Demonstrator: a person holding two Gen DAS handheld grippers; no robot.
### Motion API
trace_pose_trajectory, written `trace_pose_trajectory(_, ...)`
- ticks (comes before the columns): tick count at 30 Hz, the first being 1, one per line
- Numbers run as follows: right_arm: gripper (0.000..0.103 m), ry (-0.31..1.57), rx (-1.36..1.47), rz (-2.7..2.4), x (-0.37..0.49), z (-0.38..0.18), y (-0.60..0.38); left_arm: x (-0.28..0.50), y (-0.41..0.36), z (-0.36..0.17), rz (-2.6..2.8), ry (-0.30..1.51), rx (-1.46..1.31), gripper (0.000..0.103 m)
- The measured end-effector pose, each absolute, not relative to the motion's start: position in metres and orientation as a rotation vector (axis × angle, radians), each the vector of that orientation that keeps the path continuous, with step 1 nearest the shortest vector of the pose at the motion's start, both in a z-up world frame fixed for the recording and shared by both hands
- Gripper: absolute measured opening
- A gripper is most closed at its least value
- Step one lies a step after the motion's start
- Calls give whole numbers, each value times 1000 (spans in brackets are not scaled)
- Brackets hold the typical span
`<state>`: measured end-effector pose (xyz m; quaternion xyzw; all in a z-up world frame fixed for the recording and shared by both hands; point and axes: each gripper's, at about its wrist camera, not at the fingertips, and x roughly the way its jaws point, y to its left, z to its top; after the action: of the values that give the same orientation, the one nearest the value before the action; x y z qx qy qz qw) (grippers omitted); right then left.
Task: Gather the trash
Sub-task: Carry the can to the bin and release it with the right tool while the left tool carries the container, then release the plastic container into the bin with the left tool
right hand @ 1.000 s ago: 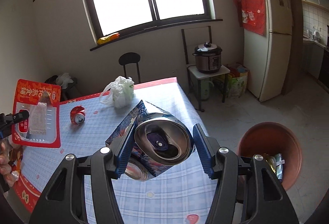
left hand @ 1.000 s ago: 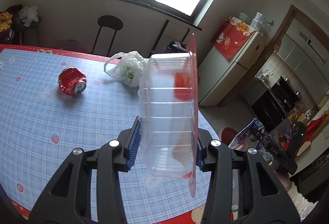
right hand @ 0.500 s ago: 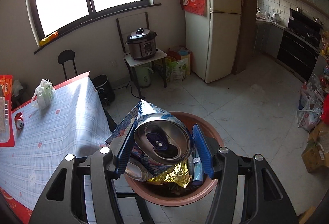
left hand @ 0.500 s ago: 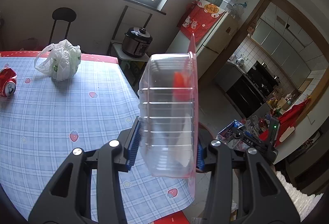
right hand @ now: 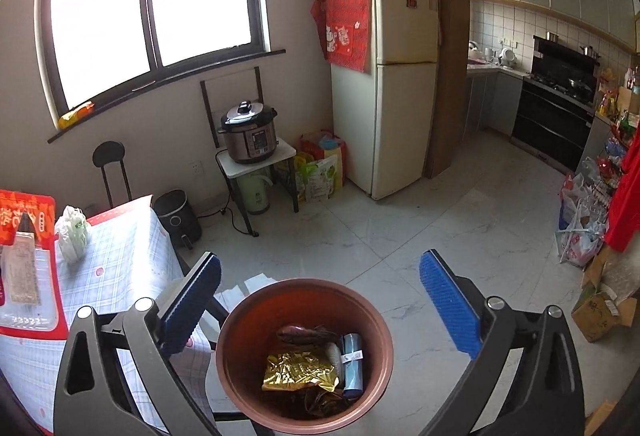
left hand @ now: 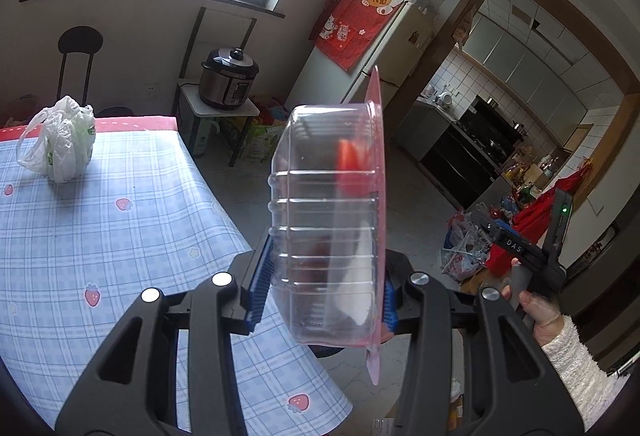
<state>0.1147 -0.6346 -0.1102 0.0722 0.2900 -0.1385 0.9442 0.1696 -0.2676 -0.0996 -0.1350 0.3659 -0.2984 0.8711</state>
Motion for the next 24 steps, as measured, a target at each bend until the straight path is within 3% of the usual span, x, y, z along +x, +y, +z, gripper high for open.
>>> trace_pose_trajectory(12,97,526,213,-416,36,-56,-665,189,-362,-100,-773,780,-215,46)
trace_pose_trajectory(24,97,511,249,-490,-9,-49,-692,201,-449,-94,-861,776,-175,46)
